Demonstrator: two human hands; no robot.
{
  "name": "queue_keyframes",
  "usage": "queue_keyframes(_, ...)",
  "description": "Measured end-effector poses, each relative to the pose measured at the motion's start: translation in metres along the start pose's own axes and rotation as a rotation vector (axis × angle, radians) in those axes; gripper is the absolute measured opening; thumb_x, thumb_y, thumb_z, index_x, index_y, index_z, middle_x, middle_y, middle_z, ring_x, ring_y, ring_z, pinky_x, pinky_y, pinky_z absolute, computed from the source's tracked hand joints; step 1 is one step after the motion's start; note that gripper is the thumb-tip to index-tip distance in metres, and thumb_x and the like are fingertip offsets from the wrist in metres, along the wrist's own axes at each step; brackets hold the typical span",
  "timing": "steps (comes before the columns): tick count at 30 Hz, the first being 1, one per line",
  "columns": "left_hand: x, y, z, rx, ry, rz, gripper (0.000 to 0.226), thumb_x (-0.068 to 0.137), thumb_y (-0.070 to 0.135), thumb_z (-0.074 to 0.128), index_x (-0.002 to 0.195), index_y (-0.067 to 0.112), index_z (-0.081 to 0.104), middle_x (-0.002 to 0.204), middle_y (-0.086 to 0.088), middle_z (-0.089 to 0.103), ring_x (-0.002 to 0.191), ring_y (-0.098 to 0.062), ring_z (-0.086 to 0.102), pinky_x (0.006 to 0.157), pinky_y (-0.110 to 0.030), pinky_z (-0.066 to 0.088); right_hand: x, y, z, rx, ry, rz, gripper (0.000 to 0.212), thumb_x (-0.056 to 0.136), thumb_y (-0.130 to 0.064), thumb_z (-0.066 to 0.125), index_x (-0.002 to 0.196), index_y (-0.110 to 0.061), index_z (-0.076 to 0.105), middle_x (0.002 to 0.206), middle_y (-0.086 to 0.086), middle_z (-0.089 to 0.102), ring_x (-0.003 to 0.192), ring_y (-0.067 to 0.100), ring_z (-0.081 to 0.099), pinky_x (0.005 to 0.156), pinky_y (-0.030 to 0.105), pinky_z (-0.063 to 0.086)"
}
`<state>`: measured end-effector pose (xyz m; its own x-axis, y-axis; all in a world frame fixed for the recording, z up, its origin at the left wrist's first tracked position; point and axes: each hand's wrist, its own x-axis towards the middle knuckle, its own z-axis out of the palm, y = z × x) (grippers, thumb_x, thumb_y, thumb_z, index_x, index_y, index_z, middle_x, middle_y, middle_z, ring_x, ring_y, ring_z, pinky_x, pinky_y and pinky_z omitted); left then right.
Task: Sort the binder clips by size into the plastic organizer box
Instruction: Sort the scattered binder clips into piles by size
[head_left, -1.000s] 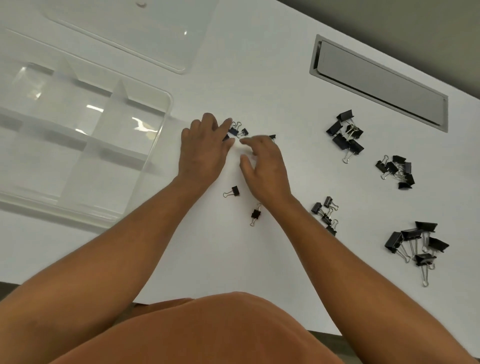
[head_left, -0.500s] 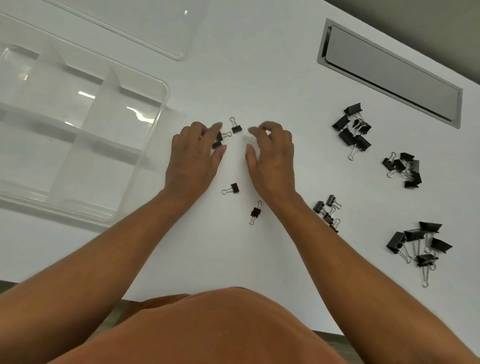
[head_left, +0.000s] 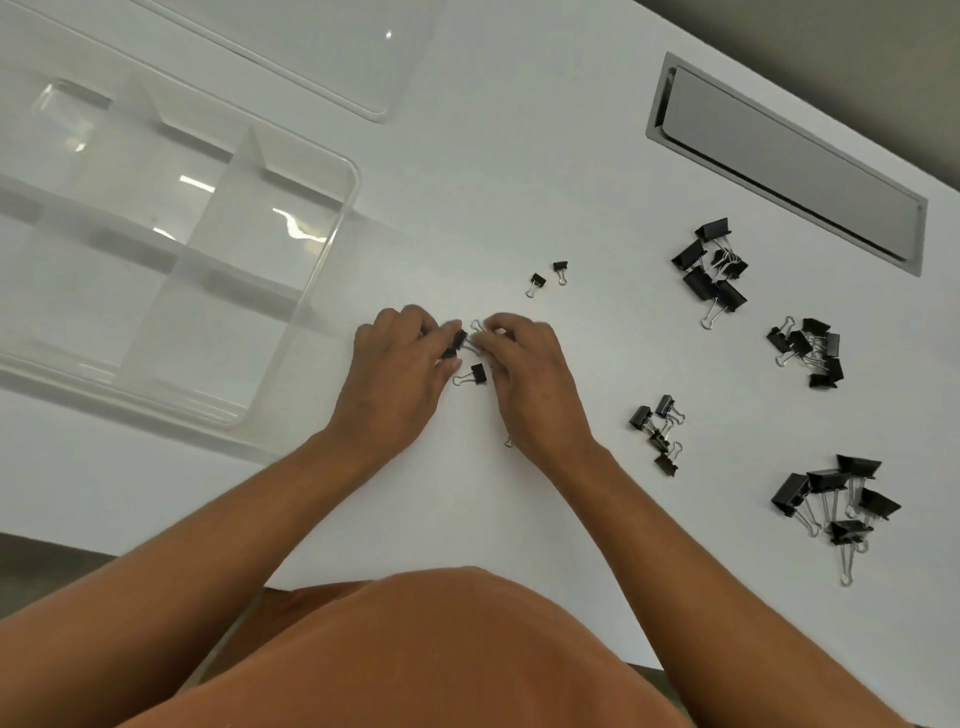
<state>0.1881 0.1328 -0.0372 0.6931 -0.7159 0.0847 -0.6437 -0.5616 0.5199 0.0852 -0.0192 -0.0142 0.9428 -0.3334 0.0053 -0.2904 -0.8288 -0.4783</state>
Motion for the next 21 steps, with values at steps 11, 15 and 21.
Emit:
queue_keyframes(11, -0.028, 0.018, -0.025, -0.343, -0.250, -0.198, 0.081, 0.098, 0.014, 0.069, 0.165, 0.021, 0.023, 0.132, 0.001, 0.065, 0.107, -0.011, 0.059, 0.099, -0.027, 0.048, -0.021, -0.018, -0.013, 0.164, -0.278, 0.092, 0.067, 0.094, -0.010, 0.073, 0.154, -0.026, 0.048, 0.152, -0.004, 0.041, 0.135, 0.019, 0.042, 0.107, 0.037, 0.047)
queue_keyframes(15, -0.021, 0.014, -0.040, -0.373, -0.275, -0.273, 0.082, 0.097, 0.003, 0.063, 0.166, 0.025, 0.023, 0.128, 0.007, 0.070, 0.110, -0.014, 0.064, 0.097, -0.026, 0.049, -0.019, -0.025, -0.003, 0.152, -0.226, 0.085, 0.051, 0.092, -0.005, 0.072, 0.140, -0.020, 0.062, 0.141, -0.002, 0.051, 0.124, 0.020, 0.053, 0.099, 0.041, 0.053)
queue_keyframes(21, -0.038, 0.005, -0.046, -0.337, -0.185, -0.247, 0.072, 0.097, 0.000, 0.062, 0.161, 0.021, 0.036, 0.126, 0.002, 0.060, 0.097, -0.010, 0.056, 0.090, -0.028, 0.052, -0.036, -0.034, -0.002, 0.049, -0.089, 0.102, 0.060, 0.099, -0.026, 0.071, 0.154, -0.025, 0.049, 0.159, 0.002, 0.042, 0.135, 0.025, 0.041, 0.106, 0.030, 0.043)
